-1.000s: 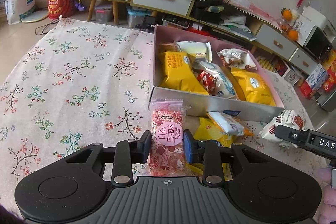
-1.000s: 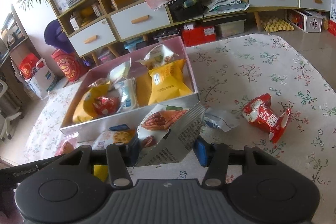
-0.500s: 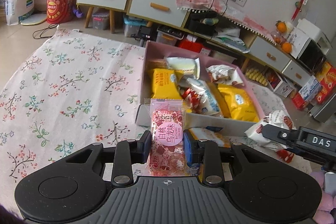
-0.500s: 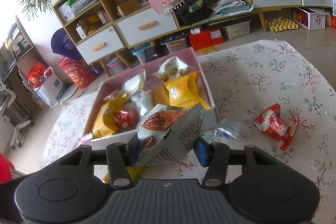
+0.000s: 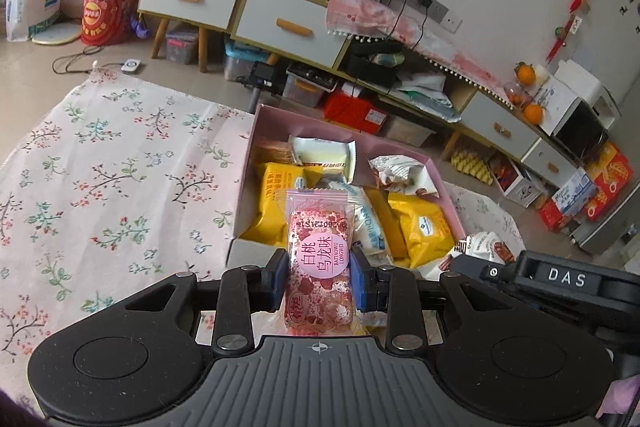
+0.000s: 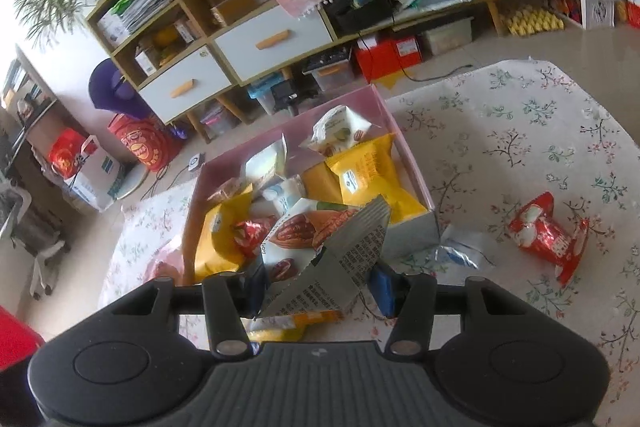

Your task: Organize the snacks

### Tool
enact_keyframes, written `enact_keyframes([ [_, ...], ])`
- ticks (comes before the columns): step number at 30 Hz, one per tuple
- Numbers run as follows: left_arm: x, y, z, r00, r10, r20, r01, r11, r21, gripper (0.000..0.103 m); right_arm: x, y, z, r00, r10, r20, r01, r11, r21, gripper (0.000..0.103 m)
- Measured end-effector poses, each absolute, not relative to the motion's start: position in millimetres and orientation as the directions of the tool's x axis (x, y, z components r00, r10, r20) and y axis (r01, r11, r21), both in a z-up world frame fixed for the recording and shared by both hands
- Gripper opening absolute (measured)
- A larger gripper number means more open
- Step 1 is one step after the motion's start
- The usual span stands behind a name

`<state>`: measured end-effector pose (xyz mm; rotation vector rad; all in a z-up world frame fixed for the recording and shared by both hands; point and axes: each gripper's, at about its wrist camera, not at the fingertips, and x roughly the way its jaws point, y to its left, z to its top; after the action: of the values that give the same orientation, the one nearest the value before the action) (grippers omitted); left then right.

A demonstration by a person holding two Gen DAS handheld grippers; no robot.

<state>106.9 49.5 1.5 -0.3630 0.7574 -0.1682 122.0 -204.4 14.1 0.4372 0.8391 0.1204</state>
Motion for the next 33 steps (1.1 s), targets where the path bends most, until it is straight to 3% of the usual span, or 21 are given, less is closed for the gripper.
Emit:
enact_keyframes([
  [9,156.2,44.9,3.9,0.716,-0.305,-0.627,-0.016,0.892,-0.452,0.029,146.2,-206.5,20.9,0.688,0.267,-0.675,0.080,0.897,0.435,0.037],
  [13,166.8,44.3,-8.6,0.729,-0.292,-0.619,-0.014,0.898,-0.440,0.029,145.0,-212.6,5.5,0.707,0.319,-0.631,0.037,0.875,0.484,0.037],
  [16,176.9,43.7,-11.6,0.737,-0.308,-0.601,-0.004,0.888,-0.460,0.029,156.7,-215.1,-5.2,0.680,0.321,-0.659,0.057,0.873,0.484,0.037],
  [33,205.6,29.4,-28.2,0.792,-0.341,-0.506,0.114,0.897,-0.426,0.029,179.3,-222.3,-18.5,0.697,0.396,-0.599,-0.011,0.840,0.542,0.038],
])
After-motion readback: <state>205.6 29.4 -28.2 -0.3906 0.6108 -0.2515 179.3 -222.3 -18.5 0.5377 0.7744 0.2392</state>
